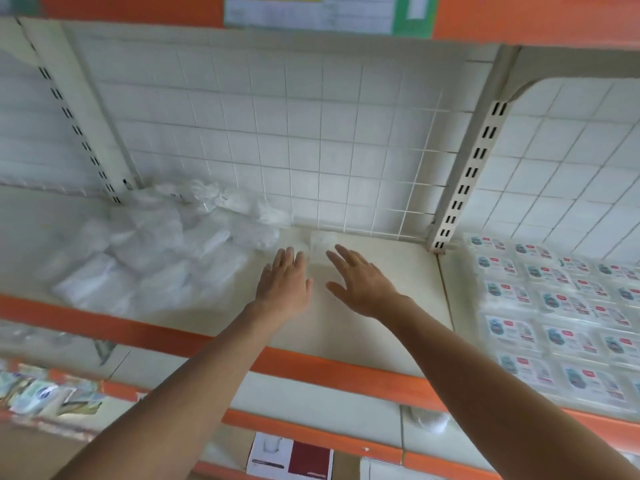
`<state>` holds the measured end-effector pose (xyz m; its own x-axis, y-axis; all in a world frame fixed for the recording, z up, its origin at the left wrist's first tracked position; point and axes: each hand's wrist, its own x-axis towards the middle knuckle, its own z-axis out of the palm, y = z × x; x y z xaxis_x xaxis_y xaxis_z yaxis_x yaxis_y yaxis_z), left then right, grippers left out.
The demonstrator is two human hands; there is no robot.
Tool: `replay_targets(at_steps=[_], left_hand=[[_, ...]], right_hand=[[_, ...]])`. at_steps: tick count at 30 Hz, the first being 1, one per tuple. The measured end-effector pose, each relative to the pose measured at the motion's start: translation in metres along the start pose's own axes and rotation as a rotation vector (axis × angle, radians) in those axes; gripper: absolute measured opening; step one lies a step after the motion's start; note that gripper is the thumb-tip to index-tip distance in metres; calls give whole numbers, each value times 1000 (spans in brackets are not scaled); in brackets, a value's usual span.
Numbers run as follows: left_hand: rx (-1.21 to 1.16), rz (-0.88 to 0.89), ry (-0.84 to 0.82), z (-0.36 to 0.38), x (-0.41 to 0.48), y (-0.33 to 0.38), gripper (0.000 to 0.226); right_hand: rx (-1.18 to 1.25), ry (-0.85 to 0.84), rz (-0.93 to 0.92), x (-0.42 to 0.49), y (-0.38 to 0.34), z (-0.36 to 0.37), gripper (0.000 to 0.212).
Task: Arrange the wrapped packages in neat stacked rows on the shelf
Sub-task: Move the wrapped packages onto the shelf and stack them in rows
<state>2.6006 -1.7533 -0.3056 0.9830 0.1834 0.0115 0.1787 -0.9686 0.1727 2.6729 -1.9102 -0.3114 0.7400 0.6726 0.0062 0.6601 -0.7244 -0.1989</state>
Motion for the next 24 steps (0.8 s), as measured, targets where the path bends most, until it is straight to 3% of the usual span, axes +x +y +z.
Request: replay_targets(at_steps=[2,6,17,19,21,24], left_hand=[[-10,51,-31,2,4,-11,56],[-93,146,56,3,11,-24,43],[-346,251,234,14,12,-8,20],[-315,195,256,16,13,-1,31],[-256,126,174,16,15,4,46],[-220,94,116,16,19,10,48]], right_hand=[[12,-8,3,13,-11,4,67],[-8,-17,60,27,-19,5,64],[19,191,323,12,6,-3,35],[65,184,351,9,10,-3,39],[103,137,375,6,14,-7,46],[87,82,381,1,19,-13,48]])
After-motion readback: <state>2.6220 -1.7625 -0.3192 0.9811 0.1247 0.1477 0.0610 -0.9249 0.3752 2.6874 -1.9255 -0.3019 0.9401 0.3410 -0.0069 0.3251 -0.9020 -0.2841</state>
